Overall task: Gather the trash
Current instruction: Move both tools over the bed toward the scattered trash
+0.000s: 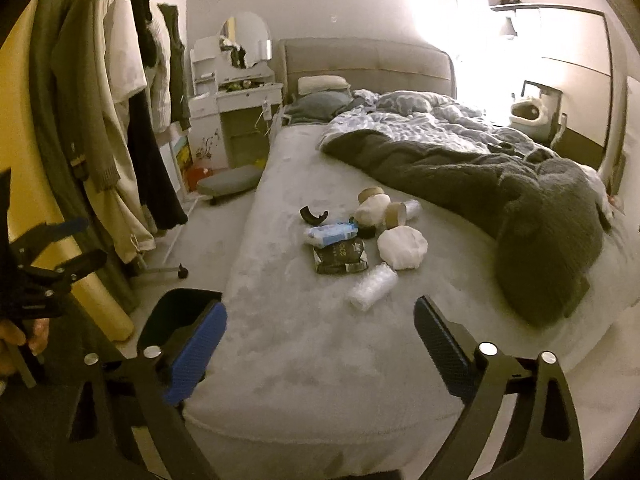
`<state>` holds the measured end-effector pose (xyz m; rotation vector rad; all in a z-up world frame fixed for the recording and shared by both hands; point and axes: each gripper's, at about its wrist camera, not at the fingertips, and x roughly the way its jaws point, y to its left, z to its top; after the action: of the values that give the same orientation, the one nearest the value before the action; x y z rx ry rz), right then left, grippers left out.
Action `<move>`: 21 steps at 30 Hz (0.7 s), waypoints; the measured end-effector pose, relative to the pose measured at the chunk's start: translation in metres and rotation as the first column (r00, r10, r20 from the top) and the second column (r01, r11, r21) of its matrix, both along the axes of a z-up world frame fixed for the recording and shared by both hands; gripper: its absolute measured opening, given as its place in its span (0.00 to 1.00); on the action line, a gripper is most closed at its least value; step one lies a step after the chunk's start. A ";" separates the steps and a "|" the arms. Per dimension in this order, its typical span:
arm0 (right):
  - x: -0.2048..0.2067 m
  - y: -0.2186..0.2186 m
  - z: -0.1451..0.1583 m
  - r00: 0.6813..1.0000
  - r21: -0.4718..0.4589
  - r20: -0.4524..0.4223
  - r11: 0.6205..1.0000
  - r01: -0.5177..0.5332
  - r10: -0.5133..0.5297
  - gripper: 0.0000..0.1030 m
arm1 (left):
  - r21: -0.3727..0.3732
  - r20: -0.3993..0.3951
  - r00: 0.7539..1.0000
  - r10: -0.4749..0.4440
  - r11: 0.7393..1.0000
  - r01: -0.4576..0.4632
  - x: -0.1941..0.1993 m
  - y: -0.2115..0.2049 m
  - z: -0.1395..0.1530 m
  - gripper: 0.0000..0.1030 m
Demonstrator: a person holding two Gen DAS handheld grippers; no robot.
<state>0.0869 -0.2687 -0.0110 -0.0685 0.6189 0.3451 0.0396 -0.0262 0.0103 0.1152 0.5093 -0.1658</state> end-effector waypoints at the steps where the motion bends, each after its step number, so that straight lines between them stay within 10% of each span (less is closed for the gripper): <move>1: 0.008 0.000 -0.002 1.000 -0.006 -0.009 1.000 -0.011 0.011 0.90 | 0.004 -0.003 1.000 -0.013 1.000 0.013 0.004 -0.002 -0.001 0.96; 21: 0.128 -0.016 -0.078 0.965 -0.086 -0.189 0.976 -0.201 0.182 0.80 | -0.162 -0.147 0.971 -0.189 0.973 0.165 0.140 -0.006 -0.048 0.84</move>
<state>0.2148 -0.2850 -0.0893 -0.2002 0.8123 0.5107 0.1791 -0.0323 -0.0374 0.0005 0.6468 -0.3904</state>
